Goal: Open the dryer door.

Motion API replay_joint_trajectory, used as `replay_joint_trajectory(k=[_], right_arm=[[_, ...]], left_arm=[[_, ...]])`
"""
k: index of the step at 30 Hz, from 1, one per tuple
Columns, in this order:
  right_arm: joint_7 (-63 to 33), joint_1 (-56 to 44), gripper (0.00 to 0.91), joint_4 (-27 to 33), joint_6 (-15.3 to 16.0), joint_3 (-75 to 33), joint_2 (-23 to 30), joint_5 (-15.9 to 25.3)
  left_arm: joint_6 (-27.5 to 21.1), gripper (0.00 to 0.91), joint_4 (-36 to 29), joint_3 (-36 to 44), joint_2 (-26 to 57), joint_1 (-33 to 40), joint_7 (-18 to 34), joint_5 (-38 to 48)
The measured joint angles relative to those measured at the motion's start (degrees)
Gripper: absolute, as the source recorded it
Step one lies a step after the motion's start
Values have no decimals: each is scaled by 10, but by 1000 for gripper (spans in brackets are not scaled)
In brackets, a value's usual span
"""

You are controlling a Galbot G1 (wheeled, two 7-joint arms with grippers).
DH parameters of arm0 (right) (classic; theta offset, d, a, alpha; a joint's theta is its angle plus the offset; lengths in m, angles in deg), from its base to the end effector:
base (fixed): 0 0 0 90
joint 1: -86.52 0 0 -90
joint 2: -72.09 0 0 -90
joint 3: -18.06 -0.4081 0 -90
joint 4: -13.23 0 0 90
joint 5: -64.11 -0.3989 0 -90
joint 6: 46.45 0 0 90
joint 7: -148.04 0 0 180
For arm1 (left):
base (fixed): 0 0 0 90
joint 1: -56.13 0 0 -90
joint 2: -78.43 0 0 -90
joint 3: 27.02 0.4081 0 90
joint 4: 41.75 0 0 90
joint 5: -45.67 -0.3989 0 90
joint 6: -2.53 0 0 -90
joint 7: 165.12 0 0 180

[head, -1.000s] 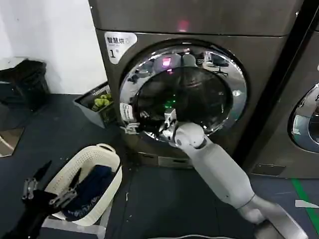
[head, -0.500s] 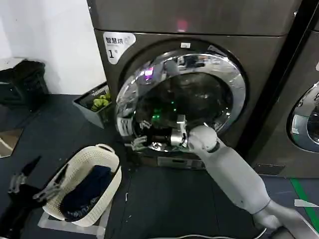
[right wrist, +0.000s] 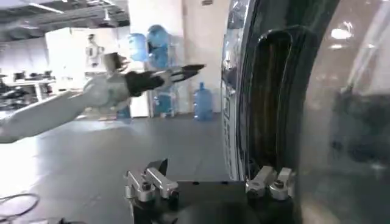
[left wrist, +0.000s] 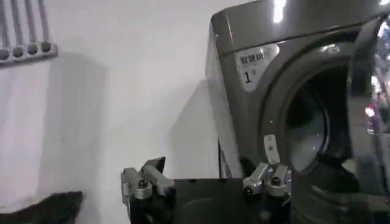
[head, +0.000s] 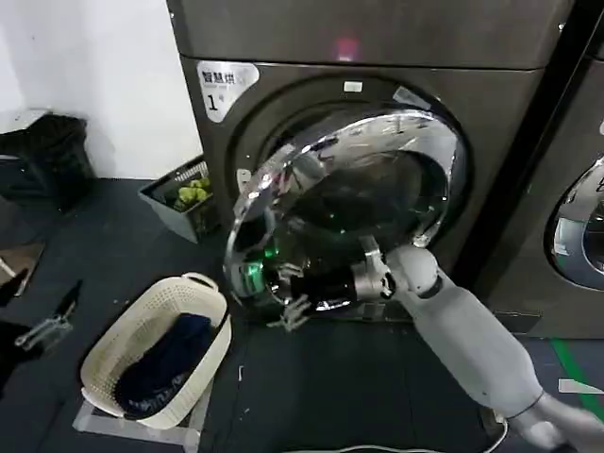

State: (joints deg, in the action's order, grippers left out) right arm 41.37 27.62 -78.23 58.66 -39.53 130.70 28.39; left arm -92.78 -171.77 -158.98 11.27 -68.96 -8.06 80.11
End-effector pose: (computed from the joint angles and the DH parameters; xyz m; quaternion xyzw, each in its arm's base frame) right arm 0.5212 -0.0248 -0.2123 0.7684 -0.6374 0.0404 0.0416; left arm 0.1511 0.2471 -0.1800 0.0693 0.9893 0.0889 0.0930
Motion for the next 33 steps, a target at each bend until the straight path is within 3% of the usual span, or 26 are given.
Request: replay_joint_trajectory(k=[5,10,16,25,33], right_arm=[[41,-16,907,-11,-18,-13,-21,8],[64,-40,907,-25,-30,-35,-43,9],[87,-75,907,-40,-54,-65,-66,13],[105,-124,907,-56,-79,-108,-94,14],[104,-184,907,-77,-113,-167,-131,-1]], left_arm=[[-24,907,20,26,45,16,44,57],[-44,907,38,51,104,35,43,120],[-104,907,65,80,191,70,18,164],[-79,907,143,172,299,150,-40,181],[-64,907,208,305,340,267,-58,197]])
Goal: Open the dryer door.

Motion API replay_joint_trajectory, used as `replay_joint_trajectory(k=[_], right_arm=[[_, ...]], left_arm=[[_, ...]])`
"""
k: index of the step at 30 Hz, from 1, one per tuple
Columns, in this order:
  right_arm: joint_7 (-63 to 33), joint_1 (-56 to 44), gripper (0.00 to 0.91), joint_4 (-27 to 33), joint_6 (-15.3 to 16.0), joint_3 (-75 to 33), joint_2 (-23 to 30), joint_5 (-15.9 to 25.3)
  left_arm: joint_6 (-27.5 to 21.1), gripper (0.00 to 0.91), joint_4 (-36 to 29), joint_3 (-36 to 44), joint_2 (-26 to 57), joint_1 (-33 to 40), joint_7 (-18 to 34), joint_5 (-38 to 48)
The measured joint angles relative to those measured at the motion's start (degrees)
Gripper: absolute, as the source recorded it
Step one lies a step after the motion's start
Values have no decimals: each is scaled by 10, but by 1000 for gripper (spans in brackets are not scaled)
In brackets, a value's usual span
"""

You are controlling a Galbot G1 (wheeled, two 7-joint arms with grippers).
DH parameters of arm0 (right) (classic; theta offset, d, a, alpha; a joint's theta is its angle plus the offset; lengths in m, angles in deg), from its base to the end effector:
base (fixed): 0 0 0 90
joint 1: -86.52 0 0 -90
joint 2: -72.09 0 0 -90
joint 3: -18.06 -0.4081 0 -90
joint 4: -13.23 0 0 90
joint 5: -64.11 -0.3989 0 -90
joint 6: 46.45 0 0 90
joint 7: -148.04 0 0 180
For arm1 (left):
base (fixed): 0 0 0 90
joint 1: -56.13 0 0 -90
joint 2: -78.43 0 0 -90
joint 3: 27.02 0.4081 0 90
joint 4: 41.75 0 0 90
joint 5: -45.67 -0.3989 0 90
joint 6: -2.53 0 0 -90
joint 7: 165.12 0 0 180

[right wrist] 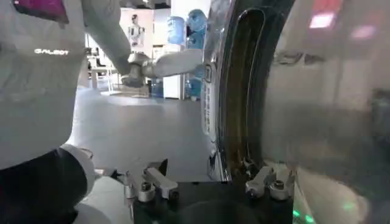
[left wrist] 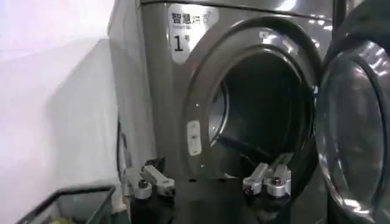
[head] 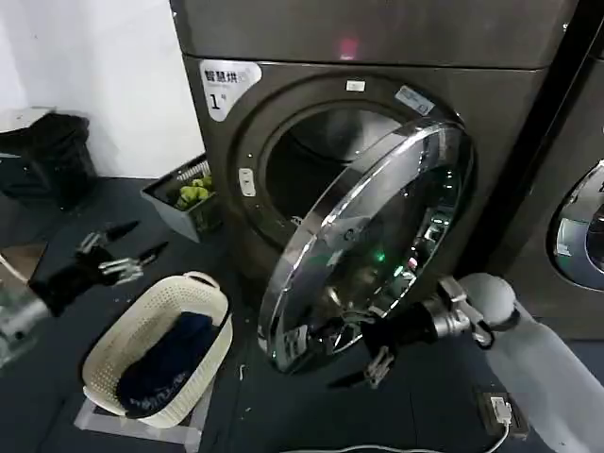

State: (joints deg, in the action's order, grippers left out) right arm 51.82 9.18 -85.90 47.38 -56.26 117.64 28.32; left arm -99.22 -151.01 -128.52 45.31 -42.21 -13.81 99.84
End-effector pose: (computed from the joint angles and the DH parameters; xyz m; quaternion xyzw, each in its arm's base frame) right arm 0.4403 -0.1655 -0.2298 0.7647 -0.6369 0.0959 0.0207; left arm 0.3523 0.2726 -0.1408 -0.3243 -0.9450 -0.0415 0.0086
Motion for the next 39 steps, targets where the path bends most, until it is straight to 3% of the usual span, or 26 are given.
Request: replay_joint_trajectory(k=[12,18,23,26,32,36,39], right_arm=[[-1,-136,907,9,-22,-192,7,-28],[-13,-194,907,18,-17,-321,37,10],[-49,-233,907,4,-17,-434,60,5],[-70,-258,907,-3,-16,-491,77,37],[-136,-304,907,-32,9,-622,117,63],[-223,-335,907,-69,21,-692,150,43],[-300,-355,907,-93,50,-733,175,43]], left_arm=[[2,907,26,180,-21,153,-17,0],[-4,907,16,233,-24,191,-37,-5],[-4,907,13,270,-27,211,-51,-8],[0,907,16,296,-35,227,-58,-20],[2,907,24,362,-60,264,-66,-27],[13,907,35,410,-69,293,-81,-24],[13,907,44,448,-81,322,-88,-20]])
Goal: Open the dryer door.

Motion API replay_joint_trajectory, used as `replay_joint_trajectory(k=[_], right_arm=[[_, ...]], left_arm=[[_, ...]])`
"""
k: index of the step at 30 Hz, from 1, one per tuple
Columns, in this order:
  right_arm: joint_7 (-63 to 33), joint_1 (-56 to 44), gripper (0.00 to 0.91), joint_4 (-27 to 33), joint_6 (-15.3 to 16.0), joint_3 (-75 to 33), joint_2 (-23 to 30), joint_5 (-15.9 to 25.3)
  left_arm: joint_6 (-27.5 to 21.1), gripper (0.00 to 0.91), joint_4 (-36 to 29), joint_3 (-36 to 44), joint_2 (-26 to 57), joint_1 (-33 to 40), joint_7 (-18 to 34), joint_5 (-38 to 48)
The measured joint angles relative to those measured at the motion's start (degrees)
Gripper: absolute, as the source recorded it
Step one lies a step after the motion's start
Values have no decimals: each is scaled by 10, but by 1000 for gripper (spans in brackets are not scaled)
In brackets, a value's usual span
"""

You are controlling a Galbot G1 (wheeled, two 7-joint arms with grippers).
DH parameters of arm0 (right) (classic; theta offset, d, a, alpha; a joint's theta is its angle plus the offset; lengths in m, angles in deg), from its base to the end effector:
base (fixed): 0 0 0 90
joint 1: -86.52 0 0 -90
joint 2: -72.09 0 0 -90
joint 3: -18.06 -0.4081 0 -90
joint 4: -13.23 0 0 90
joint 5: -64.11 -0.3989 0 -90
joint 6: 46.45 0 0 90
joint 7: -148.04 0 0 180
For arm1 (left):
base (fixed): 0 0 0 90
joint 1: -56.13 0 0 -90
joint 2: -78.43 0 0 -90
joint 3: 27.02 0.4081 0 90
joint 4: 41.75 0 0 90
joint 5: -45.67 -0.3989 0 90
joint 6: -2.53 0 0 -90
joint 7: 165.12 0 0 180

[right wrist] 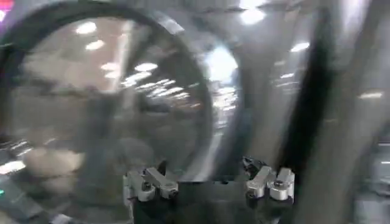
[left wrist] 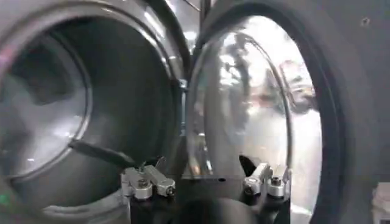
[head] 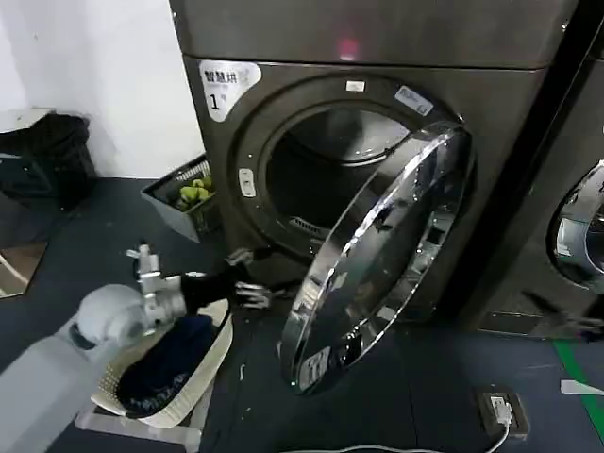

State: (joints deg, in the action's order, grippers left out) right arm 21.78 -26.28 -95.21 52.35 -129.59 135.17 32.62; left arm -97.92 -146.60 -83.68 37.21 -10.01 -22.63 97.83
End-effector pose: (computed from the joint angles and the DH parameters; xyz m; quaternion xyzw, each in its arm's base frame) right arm 0.1453 -0.4127 -0.1768 -0.1183 0.9838 -0.1231 0.0556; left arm 0.4406 0.0904 -0.1998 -0.5765 -0.8163 -0.0091 0.0336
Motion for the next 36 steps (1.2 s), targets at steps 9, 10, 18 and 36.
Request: replay_joint_trajectory(k=[9,10,18,36], right_arm=[[-206,-32,907,-9,71,-117,31,-4],[-221,-36,907,-3,71,-133,28,2],[-304,-72,907,15,69,-250,7,21],[-427,-164,907,49,73,-457,-50,34]], left_arm=[[12,907,8,80,-37,70,-18,7],[14,907,9,89,-42,76,-17,9],[21,907,20,153,-83,127,-17,7],[67,907,101,257,-227,195,33,-31]])
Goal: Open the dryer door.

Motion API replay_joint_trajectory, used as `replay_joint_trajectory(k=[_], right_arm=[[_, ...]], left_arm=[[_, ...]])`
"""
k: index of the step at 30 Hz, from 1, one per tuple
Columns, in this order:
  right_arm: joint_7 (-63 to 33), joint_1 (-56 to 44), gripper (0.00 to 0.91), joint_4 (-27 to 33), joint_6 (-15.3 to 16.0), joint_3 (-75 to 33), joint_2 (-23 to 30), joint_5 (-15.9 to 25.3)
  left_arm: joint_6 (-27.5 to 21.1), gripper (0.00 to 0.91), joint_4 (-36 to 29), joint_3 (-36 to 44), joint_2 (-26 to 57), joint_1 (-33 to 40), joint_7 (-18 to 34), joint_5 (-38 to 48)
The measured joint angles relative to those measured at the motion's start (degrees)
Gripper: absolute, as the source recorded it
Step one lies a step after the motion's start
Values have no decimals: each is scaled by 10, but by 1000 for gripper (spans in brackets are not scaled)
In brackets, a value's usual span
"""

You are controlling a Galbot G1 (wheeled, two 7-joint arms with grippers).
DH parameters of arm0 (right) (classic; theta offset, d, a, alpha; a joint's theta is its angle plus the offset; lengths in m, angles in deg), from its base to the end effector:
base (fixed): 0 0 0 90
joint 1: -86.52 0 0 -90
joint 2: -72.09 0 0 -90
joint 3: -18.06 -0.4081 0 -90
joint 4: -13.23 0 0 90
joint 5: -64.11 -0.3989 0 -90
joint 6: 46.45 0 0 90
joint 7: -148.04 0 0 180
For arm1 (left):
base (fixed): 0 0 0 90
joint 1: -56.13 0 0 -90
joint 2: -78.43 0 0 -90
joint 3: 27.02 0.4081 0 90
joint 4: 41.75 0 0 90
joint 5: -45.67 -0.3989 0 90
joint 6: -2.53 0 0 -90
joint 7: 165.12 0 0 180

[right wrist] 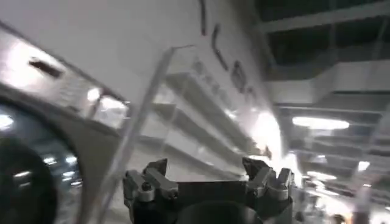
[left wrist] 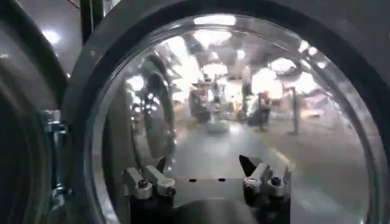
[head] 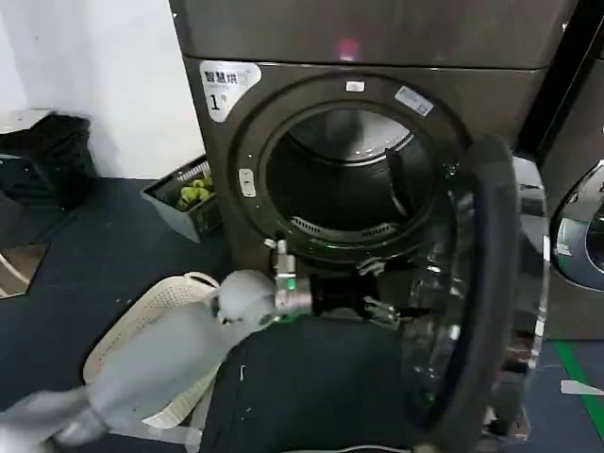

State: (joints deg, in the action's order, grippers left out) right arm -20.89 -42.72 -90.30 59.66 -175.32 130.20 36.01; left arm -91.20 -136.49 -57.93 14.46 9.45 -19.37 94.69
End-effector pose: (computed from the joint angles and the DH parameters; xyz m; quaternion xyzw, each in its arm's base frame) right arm -0.1125 -0.4866 0.0042 0.5274 0.8071 -0.2486 0.0931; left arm 0.4825 -0.1419 -0.2140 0.6972 0.7160 -0.0026 0.0338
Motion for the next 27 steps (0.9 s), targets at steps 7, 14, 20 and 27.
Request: replay_joint_trajectory(k=[7,14,20,27], right_arm=[[-24,-38,907,-1,40,-77,-18,-40],[-36,-69,907,10,48,-147,-27,-54],[-47,-79,907,8,64,-173,-29,-65],[-55,-87,907,22,63,-186,-34,-67]], left_arm=[[11,907,44,11,-61,14,27,-5],[26,907,85,23,-97,23,38,-15],[38,907,112,31,-124,32,50,-23],[63,907,142,37,-149,44,82,-34]])
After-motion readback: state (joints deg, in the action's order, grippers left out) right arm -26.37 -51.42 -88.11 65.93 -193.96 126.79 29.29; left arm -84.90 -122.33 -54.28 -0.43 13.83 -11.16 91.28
